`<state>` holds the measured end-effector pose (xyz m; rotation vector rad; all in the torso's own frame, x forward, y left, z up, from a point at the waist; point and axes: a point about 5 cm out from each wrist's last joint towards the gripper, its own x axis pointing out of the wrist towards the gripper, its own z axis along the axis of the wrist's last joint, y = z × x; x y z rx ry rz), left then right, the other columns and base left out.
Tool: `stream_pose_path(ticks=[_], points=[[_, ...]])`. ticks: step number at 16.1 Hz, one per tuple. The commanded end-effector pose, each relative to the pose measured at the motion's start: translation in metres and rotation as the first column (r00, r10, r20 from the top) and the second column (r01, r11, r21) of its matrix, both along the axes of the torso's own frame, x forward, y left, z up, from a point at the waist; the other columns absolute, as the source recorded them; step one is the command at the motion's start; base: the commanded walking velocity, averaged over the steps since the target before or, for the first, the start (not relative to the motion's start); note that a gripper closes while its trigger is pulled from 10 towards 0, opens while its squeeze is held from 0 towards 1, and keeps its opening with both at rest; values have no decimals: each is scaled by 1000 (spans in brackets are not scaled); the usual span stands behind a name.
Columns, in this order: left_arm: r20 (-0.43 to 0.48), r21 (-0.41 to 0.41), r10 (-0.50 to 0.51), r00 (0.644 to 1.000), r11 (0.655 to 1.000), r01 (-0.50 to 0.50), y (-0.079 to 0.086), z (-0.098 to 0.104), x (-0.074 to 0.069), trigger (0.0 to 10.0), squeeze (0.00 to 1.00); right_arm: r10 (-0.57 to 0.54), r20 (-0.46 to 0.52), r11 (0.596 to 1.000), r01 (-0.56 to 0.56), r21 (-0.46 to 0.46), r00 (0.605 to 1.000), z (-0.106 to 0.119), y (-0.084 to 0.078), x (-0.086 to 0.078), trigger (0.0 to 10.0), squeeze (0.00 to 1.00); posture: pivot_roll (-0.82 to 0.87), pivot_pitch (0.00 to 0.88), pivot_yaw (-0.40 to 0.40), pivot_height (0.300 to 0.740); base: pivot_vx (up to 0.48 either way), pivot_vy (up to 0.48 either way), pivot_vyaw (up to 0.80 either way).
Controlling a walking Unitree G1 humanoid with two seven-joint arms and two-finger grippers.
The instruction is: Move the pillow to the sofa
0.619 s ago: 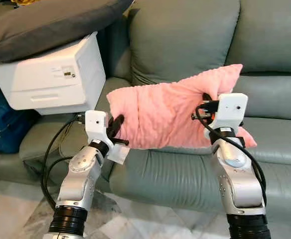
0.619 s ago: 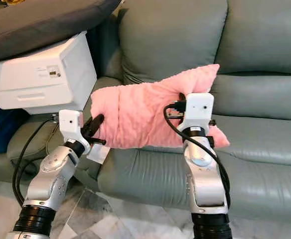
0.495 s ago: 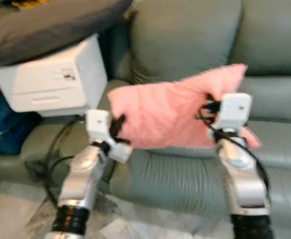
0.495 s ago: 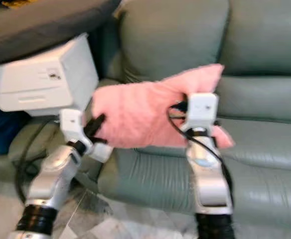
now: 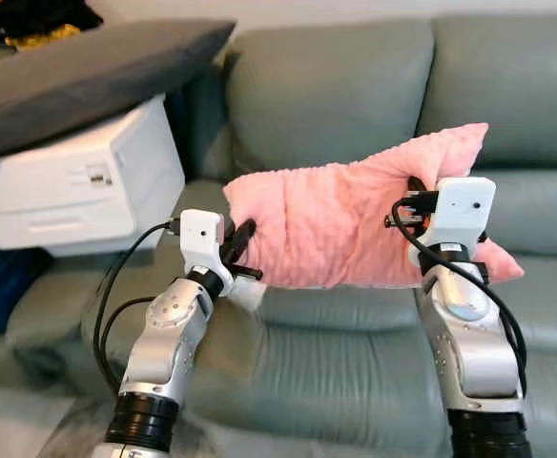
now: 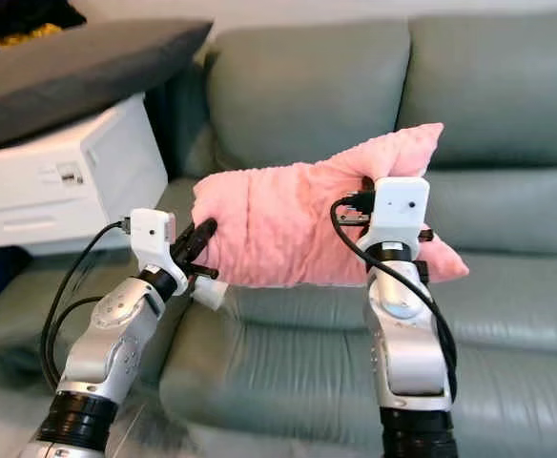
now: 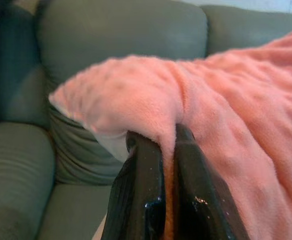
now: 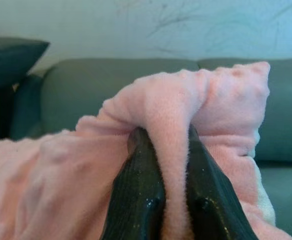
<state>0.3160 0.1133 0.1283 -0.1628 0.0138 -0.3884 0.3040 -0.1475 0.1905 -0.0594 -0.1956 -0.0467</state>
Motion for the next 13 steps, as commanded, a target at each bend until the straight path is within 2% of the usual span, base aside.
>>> stream_pose_path(ticks=[1,6,9,11,13], points=[[21,16,50,999,999,-50,12,6,3,10000,0,46,30,999,-46,4,998,8,12,0,10000,0,-194,0,84,740,0,0,0],[6,23,24,1000,999,-24,11,3,1,10000,0,44,23,999,-44,-3,999,5,11,0,10000,0,-195,0,90,740,0,0,0],[-28,47,28,999,999,-27,14,-5,2,10000,0,-3,-26,1000,3,-17,1000,-10,0,-6,10000,0,-193,0,90,740,0,0,0],[-55,54,52,997,997,-49,19,-10,2,10000,0,-9,-52,1000,9,-9,999,-17,-3,-9,10000,0,-192,2,91,740,0,0,-769],[-51,58,61,997,997,-58,26,-8,-1,10000,0,-3,-66,1000,3,-1,998,-19,3,-12,10000,0,-180,34,75,740,0,0,-769]])
